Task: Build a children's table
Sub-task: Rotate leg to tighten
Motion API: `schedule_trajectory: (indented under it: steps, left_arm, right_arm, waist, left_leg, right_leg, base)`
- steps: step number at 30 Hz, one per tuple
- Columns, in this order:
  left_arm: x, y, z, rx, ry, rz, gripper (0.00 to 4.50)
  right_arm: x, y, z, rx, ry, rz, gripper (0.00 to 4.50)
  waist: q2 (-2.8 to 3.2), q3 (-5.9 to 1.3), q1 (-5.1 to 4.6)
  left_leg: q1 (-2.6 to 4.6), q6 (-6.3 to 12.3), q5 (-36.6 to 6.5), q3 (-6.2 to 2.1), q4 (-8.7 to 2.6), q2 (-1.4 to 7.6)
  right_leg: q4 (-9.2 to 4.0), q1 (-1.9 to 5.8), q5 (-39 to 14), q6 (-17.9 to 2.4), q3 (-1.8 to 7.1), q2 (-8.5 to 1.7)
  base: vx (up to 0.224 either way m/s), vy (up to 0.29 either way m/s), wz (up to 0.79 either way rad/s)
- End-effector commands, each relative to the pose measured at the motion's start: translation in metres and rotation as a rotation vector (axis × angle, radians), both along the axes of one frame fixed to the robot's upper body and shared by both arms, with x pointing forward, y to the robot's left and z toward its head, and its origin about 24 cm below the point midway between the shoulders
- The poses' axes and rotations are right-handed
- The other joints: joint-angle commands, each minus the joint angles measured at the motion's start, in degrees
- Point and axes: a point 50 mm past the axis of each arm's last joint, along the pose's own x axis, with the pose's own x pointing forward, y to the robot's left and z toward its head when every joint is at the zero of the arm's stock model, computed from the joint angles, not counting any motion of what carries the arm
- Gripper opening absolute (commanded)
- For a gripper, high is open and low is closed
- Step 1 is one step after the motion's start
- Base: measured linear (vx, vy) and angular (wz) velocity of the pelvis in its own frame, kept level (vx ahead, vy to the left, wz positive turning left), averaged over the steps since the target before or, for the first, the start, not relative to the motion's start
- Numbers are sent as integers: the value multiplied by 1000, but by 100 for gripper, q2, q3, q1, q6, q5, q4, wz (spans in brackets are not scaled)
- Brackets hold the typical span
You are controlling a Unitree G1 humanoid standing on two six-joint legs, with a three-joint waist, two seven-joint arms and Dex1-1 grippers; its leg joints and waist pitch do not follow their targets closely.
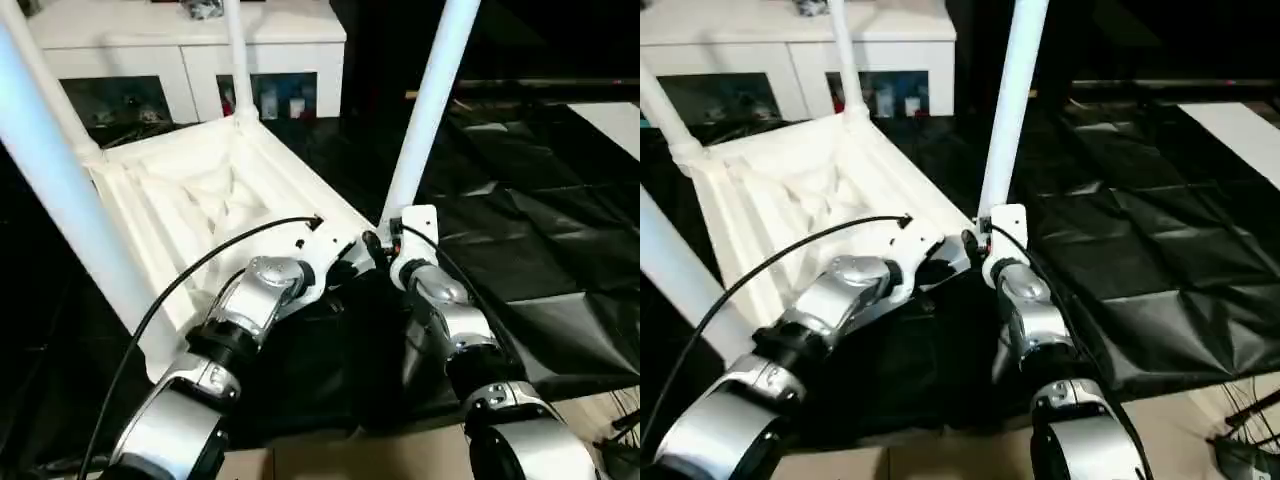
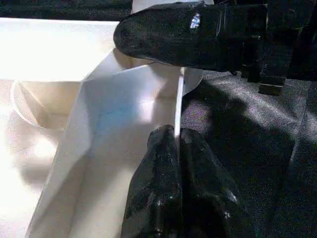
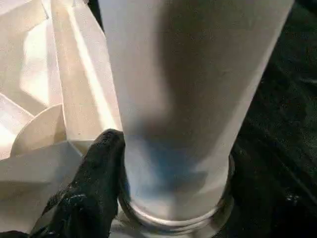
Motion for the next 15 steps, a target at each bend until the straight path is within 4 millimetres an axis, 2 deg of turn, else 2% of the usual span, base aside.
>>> schedule_trajectory:
  steps: [1, 3, 5, 7, 9, 10, 13, 14, 15]
  left_arm:
    - [-3, 6, -16, 21, 38, 94, 0]
    - [-3, 7, -17, 23, 40, 93, 0]
    - [-3, 9, -18, 27, 41, 90, 0]
    - [-3, 13, -18, 32, 40, 69, 0]
    - [-4, 17, -16, 31, 24, 32, 0]
    - [-5, 19, -16, 28, 25, 19, 0]
    - [-6, 22, -16, 25, 27, 6, 0]
    - [-6, 23, -16, 24, 29, 2, 0]
    - [-8, 28, -15, 14, 24, -36, 0]
  right_arm:
    - [-11, 33, -5, 76, 7, 165, 342]
    - [-11, 33, -3, 77, -6, 171, 348]
    - [-10, 31, -1, 71, -23, 182, 379]
    - [-9, 24, 3, 30, -60, 203, 391]
    - [-8, 15, 7, -24, -94, 245, 424]
    - [-8, 10, 9, -50, -108, 282, 424]
    - [-8, 5, 10, -75, -121, 322, 444]
    - [-9, 3, 11, -85, -126, 339, 444]
    - [-12, -8, 12, -111, -145, 417, 444]
  waist:
    - [-79, -297, 27]
    - [-75, -294, 32]
    - [-91, -290, 6]
    - [-82, -286, -27]
    - [-76, -280, -35]
    - [-76, -284, -28]
    - [-93, -290, -40]
    - [-92, -289, -38]
    - [-69, -303, -18]
  left_leg:
    - [87, 295, -1487, -93, -433, 199]
    - [73, 299, -1526, -100, -447, 202]
    - [56, 280, -1534, -107, -457, 196]
    - [55, 266, -1671, -117, -462, 197]
    - [61, 257, -1712, -116, -463, 201]
    - [60, 257, -1712, -120, -464, 202]
    - [27, 335, -1619, -109, -448, 202]
    - [40, 367, -1592, -102, -439, 205]
    - [41, 394, -1485, -101, -427, 205]
  right_leg:
    - [-432, 212, -1382, -1092, 90, -214]
    - [-433, 215, -1387, -1042, 87, -209]
    - [-433, 223, -1413, -1030, 78, -203]
    - [-454, 214, -1619, -1003, 76, -211]
    - [-467, 196, -1686, -1000, 79, -212]
    - [-468, 203, -1684, -991, 73, -208]
    - [-444, 220, -1483, -1051, 78, -213]
    - [-452, 207, -1480, -1088, 84, -219]
    - [-449, 238, -1315, -1124, 82, -216]
  base:
    - [0, 0, 0]
    - [0, 0, 0]
    - [0, 0, 0]
    - [0, 0, 0]
    - [0, 0, 0]
    - [0, 0, 0]
    - [0, 0, 0]
    - [0, 0, 0]
    - [0, 0, 0]
